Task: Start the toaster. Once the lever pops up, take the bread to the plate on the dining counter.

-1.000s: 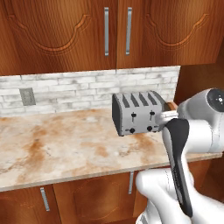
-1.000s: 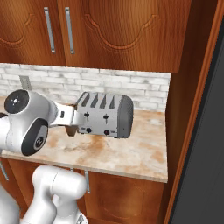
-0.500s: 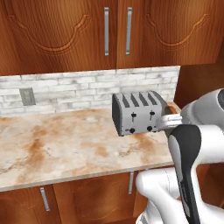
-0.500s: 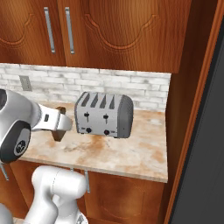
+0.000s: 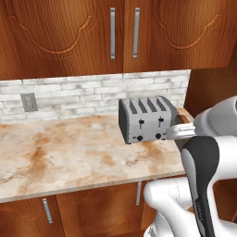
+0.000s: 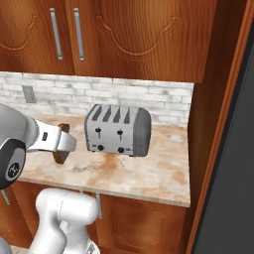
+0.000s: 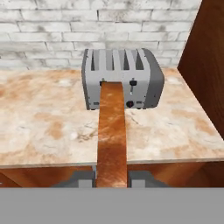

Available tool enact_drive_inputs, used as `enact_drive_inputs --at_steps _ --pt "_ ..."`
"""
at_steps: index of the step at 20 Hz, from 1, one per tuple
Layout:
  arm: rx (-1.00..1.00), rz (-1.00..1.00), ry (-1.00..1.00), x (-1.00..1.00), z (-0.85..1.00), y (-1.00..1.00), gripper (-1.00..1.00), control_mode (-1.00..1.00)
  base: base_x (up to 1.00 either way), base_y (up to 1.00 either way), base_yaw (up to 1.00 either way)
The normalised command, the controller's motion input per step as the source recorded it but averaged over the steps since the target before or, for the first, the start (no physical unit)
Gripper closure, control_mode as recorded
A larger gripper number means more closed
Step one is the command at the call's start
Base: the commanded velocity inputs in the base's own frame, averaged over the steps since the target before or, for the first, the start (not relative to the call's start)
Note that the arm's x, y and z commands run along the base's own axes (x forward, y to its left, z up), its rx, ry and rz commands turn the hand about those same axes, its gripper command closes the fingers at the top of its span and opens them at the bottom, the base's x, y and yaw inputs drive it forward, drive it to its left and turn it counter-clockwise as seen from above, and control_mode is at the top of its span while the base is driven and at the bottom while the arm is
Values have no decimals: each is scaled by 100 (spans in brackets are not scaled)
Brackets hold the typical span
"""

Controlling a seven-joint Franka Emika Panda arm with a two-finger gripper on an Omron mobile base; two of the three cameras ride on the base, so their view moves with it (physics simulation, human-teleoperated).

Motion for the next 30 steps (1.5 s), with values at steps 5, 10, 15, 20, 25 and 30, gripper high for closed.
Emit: enact_drive_inputs --at_steps 5,10,15,20,25,30 --pt "0 0 0 0 0 0 100 100 -4 0 0" --pt "0 0 0 0 0 0 100 100 -83 7 18" --pt "0 0 0 0 0 0 100 100 -67 40 69" --pt "0 0 0 0 0 0 100 100 -27 48 90" --pt "0 0 0 0 0 0 100 100 -6 15 99" --pt "0 0 0 0 0 0 100 100 -7 0 100"
